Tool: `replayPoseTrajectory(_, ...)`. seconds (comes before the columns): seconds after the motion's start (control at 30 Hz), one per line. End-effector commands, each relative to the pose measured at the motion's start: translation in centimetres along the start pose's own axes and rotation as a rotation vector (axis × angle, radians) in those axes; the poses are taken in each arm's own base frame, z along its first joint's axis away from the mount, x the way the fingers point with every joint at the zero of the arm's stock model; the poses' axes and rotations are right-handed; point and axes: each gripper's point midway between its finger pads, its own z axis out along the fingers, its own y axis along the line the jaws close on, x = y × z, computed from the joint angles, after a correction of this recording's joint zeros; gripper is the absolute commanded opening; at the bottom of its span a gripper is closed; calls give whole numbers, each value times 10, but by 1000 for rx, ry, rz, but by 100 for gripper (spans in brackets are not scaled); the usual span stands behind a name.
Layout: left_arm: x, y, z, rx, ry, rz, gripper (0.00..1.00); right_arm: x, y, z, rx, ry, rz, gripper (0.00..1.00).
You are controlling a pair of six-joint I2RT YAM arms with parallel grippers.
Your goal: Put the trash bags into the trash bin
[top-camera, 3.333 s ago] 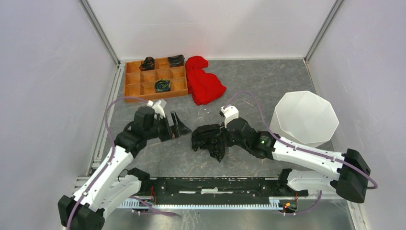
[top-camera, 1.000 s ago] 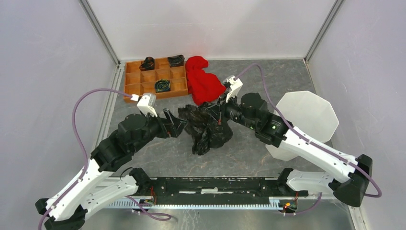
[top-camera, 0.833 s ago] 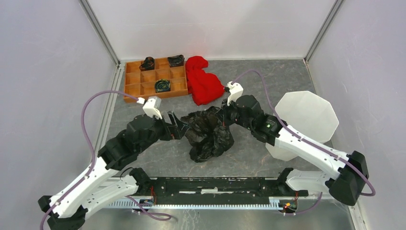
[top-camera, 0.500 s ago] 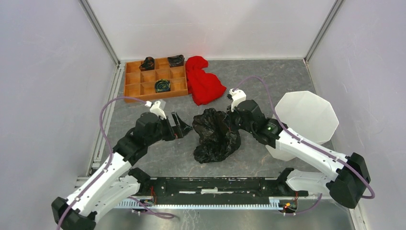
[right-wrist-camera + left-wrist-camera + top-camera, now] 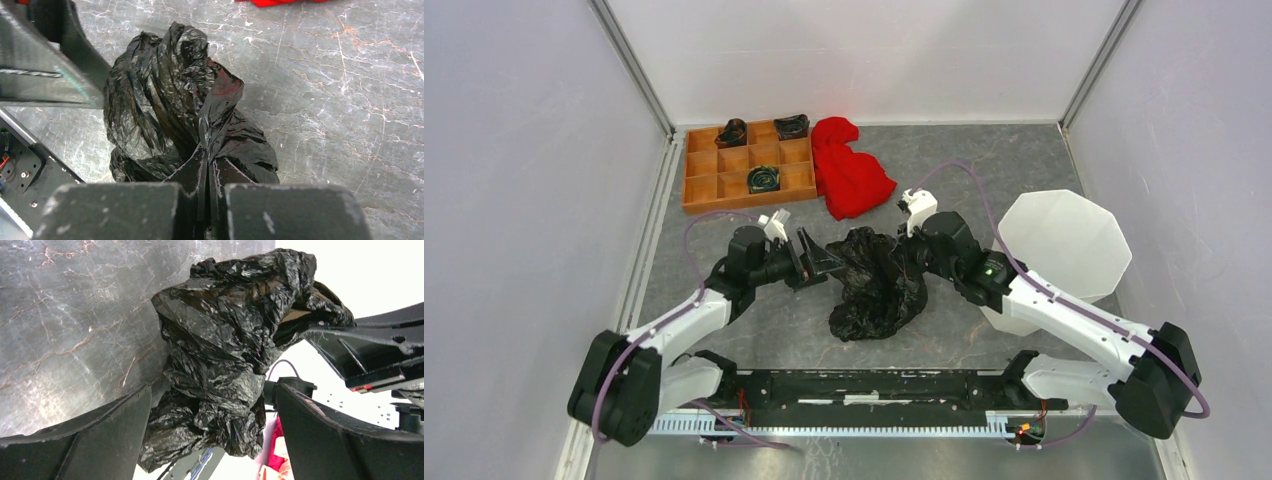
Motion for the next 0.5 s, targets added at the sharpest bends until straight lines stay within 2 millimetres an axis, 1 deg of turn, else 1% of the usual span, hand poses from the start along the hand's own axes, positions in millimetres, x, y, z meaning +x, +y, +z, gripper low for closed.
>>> replayPoseTrajectory(0.0,-5,-25,12,130,2,1,98,-16,7,-4,-44,-71,-8,1)
replayPoseTrajectory(0.07,0,-22,20,113,21,2,91,-15,8,-4,-46,-73,-9,1)
replayPoseTrajectory(0.1,1,-18,24,95,26,-3,86,-15,7,-4,-46,-73,-9,1)
replayPoseTrajectory(0.17,2,-10,29,66,30,-16,72,-14,8,-3,-50,-76,-13,1)
replayPoseTrajectory(0.23,-1,-3,33,30,19,-21,61,-12,8,-1,-51,-72,-17,1)
replayPoseTrajectory(0.27,-3,-3,34,23,16,-17,56,-12,8,-1,-53,-70,-21,1)
replayPoseTrajectory(0.3,-5,-3,35,22,15,-10,49,-10,8,0,-54,-64,-29,1)
replayPoseTrajectory(0.4,-22,-6,34,-47,-9,23,19,-12,1,3,-19,-63,-56,1)
replayPoseTrajectory(0.47,-49,-10,23,-153,-62,71,3,-21,-10,4,49,-72,-87,1)
